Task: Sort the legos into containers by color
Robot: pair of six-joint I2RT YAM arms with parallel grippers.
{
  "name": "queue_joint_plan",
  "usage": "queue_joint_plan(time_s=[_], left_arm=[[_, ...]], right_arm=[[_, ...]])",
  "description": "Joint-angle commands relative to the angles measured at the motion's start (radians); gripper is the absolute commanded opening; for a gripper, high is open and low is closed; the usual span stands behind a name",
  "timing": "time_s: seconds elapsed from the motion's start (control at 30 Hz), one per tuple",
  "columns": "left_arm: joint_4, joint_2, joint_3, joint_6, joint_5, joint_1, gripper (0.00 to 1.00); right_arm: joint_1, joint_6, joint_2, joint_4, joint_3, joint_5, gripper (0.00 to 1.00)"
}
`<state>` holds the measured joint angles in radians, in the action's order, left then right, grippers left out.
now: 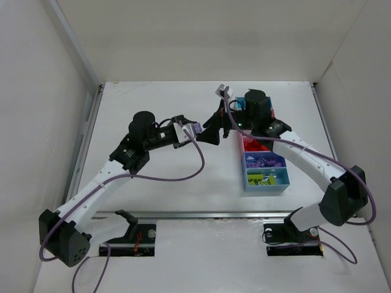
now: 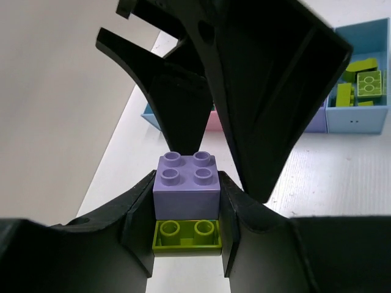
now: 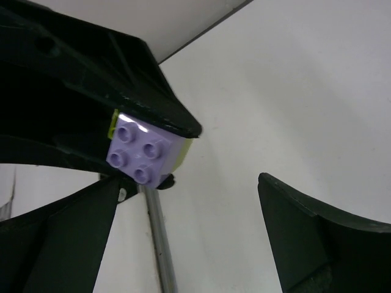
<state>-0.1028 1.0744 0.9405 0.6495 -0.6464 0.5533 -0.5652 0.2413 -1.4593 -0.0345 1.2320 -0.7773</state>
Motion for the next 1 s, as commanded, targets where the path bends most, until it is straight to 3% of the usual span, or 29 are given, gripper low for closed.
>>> queue_joint_plan(time_s=[0.0,0.27,0.33,0.6,0.97], left_arm=[[-0.025,-0.033,-0.003,-0.01,-0.002,0.016,0.0],[0.011,-0.065,-0.014,0.024,0.036,0.025,0.0],[0.011,-0.065,-0.014,0.024,0.036,0.034,0.0],[0.011,-0.065,-0.014,0.015,0.047,0.043,0.0],[-0.029,-0.044,-0.023,-0.004,0.067,0.043,0.0]], right_arm=[[-0.019,0.039,0.088,0.111,0.0,-0.082,1.0],[-0.004,0.116,0.186,0.14,-0.057,0.019,1.0],[-0.031,0.173,0.16,0.14,-0.057,0.103,0.96],[-0.076,0.273,0.077,0.176,-0.02,0.173,0.89],[-0.096,0.273,0.007,0.176,0.037,0.144,0.75]])
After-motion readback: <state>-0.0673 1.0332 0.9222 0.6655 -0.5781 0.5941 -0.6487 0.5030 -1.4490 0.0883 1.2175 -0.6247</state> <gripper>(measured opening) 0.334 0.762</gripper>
